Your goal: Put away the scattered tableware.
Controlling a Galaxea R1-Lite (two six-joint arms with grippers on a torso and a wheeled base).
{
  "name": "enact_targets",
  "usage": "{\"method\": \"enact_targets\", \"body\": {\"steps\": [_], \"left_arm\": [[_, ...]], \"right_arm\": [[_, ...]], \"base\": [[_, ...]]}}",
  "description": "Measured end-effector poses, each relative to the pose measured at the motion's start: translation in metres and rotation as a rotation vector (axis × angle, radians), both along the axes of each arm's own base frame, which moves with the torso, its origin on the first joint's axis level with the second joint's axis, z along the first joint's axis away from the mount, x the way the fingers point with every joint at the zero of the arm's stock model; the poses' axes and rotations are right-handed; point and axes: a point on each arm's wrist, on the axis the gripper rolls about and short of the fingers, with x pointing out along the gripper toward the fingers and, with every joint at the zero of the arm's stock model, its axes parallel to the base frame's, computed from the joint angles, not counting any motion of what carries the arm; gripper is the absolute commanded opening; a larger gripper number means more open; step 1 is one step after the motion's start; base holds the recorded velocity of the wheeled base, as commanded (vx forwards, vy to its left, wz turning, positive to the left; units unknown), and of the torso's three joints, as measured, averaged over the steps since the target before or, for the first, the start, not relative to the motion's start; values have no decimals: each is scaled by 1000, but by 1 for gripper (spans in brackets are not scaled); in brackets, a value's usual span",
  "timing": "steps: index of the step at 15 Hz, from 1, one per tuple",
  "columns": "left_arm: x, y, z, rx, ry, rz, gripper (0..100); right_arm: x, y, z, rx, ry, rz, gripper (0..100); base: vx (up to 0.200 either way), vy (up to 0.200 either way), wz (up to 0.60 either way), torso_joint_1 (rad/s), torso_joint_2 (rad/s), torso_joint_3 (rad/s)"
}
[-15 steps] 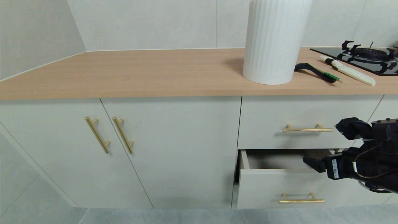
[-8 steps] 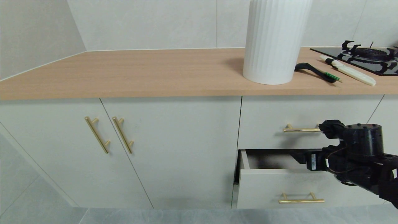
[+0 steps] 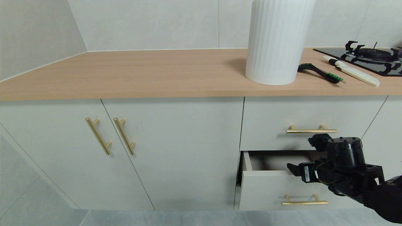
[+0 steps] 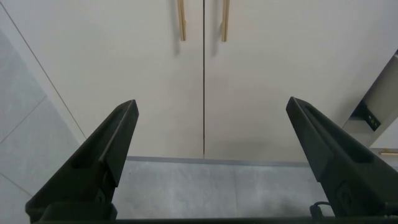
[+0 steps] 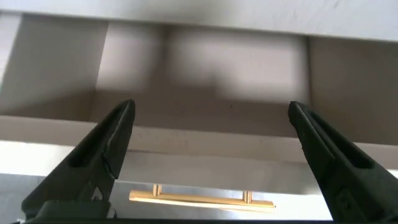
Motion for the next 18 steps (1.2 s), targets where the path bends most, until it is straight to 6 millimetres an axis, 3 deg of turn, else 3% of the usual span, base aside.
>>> {"method": "enact_targets", "body": {"steps": [5, 18], "left_arm": [[0, 0, 0, 0, 0, 0, 100], [0, 0, 0, 0, 0, 0, 100]], "right_arm": [[-8, -2, 0, -16, 45, 3, 100], [-43, -4, 18, -118, 359, 51, 100]], "base": [[0, 0, 0, 0, 0, 0], [0, 0, 0, 0, 0, 0]]}}
